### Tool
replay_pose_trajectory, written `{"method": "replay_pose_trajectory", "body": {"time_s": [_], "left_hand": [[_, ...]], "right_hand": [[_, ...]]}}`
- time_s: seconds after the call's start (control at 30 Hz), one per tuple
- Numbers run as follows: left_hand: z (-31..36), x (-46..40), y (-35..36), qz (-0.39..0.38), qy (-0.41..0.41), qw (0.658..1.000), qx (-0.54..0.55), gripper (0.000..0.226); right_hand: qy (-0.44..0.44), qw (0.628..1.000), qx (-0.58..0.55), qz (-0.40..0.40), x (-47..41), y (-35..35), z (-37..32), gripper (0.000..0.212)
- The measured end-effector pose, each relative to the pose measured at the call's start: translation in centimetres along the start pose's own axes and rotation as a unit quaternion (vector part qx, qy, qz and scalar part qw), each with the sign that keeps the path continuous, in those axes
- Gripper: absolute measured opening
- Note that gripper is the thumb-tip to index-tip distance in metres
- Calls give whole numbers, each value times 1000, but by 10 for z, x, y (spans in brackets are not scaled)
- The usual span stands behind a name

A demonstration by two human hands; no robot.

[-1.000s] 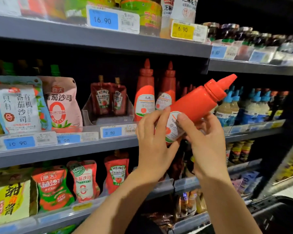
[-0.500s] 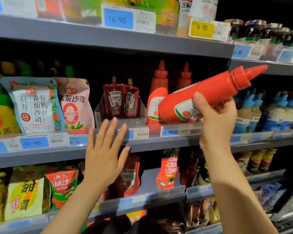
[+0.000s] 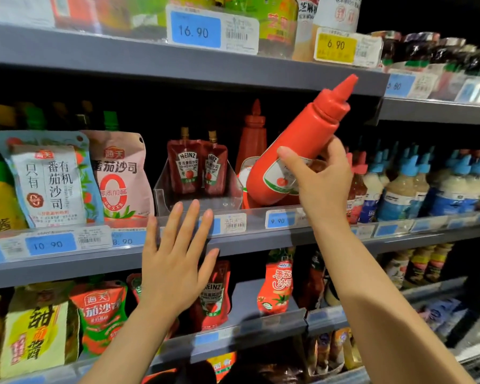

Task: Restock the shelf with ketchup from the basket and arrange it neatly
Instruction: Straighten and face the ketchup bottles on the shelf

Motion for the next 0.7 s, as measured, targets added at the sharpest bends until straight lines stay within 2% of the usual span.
{"method": "replay_pose_trajectory", "body": {"time_s": [0.13, 0.33, 0.5, 0.6, 0.7], "left_hand": [[0, 0, 0, 3, 3, 1000, -2, 58], [0, 2, 3, 2, 4, 1000, -10, 58], [0, 2, 3, 2, 3, 1000, -5, 59], [1, 2, 3, 3, 6, 1000, -2, 59], [0, 3, 2, 5, 2, 1000, 2, 59]], "right_hand": [[4, 999, 42, -28, 2, 14, 11, 39], [12, 984, 135, -115, 11, 42, 30, 36], [32, 942, 266, -203, -1, 65, 42, 58], [33, 932, 298, -206, -1, 69, 46, 61], [26, 928, 310, -204, 8, 65, 47, 74]]}}
Point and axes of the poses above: each hand's wrist, its own x-axis away from the middle knuckle, its own y-axis out of the palm, z = x × y, the point moved 10 cm from there along -x, towards the middle knuckle, and after that the axes turned 11 degrees about -y, right-handed, at the moved point
